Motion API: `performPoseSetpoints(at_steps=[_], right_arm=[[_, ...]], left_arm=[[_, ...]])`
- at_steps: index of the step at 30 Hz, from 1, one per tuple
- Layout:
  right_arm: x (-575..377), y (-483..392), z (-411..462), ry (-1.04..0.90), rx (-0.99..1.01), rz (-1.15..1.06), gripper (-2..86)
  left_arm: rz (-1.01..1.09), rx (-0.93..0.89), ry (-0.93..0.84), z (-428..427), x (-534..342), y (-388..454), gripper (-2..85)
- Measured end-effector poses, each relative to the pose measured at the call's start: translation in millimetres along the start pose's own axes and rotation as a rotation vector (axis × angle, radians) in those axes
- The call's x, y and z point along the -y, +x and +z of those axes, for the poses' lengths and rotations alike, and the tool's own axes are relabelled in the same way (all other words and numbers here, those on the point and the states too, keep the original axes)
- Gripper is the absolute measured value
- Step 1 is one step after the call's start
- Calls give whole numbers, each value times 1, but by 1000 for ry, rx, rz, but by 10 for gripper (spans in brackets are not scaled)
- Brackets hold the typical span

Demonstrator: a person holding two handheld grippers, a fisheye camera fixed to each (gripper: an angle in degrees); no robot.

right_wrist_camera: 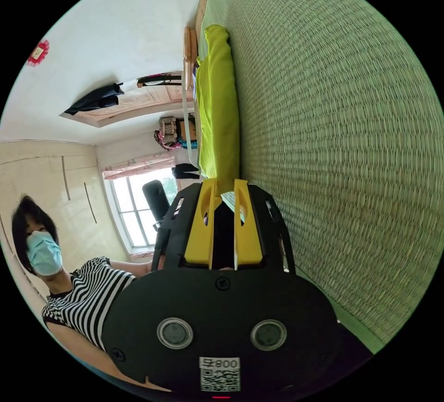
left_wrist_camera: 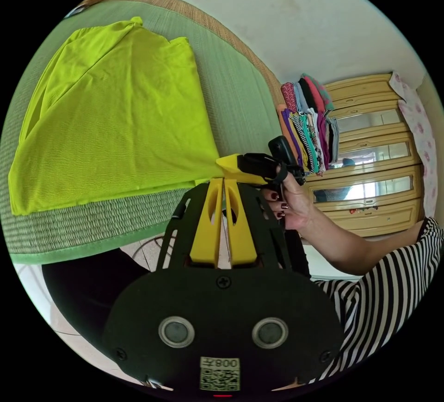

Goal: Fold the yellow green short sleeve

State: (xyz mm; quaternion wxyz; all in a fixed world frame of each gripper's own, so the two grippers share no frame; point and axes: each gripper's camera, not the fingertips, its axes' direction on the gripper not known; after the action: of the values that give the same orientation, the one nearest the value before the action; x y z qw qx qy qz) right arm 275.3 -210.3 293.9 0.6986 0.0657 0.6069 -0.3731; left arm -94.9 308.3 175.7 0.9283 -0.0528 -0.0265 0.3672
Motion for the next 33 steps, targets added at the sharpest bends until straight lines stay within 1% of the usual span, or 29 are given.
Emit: performPoseSetpoints(at_steps=[3,12,23,29,33], right_arm=[[4,3,1,7,45,10,77],[11,3,12,-9,79,15,76],[16,-4,28,-27,105,17,78],[17,-8,38,-35,126,36,42],[16,-24,41,-42,70,17,28]], left_arm=[[1,-8,4,-5,-3,-1,2],[-31,-62,17,-22,-10,-9,1],[-22,-96,17,-62,-17,-16,3],[-48,-122,39,-97,-26,-28,4],[-83,-134,85,-137,-39,-44,5]])
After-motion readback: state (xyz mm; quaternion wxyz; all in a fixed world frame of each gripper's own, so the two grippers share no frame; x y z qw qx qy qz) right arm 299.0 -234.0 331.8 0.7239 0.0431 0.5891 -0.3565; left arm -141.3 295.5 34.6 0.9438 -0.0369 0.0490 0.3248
